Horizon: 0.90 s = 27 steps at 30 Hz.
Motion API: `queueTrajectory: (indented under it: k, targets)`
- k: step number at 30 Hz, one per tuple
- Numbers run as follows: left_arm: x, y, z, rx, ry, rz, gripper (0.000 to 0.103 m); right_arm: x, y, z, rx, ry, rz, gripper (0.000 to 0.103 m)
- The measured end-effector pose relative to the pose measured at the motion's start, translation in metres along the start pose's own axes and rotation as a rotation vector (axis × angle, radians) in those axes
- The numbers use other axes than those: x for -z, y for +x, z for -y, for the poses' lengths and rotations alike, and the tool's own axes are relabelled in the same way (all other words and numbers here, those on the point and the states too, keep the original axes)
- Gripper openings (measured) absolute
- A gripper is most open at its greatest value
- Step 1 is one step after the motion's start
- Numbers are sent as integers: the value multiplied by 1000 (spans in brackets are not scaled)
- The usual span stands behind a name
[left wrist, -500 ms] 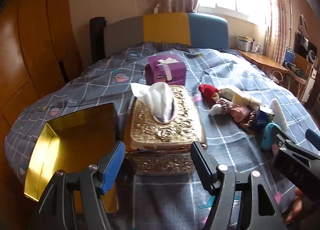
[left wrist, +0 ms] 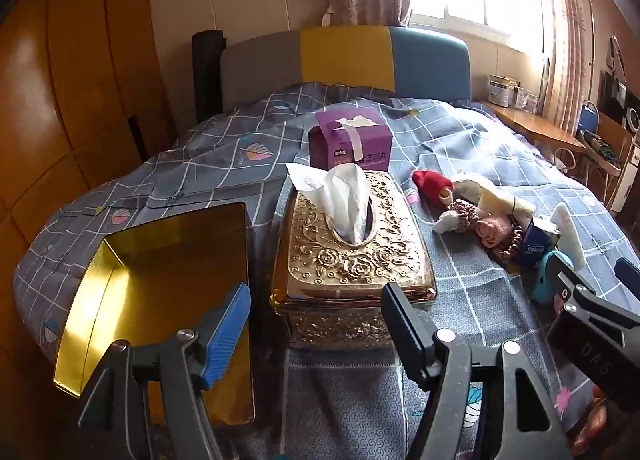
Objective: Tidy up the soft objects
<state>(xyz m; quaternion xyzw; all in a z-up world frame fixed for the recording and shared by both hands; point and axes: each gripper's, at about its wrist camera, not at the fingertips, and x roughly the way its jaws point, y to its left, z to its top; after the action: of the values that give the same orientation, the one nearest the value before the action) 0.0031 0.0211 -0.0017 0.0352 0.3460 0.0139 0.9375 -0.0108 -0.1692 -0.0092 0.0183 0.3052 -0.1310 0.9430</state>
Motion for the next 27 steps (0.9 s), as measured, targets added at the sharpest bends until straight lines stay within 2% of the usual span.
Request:
queueTrajectory:
  k: [27]
  targets:
    - [2, 0, -5, -10, -16, -1, 69, -1, 1, -6, -8, -9, 5, 103]
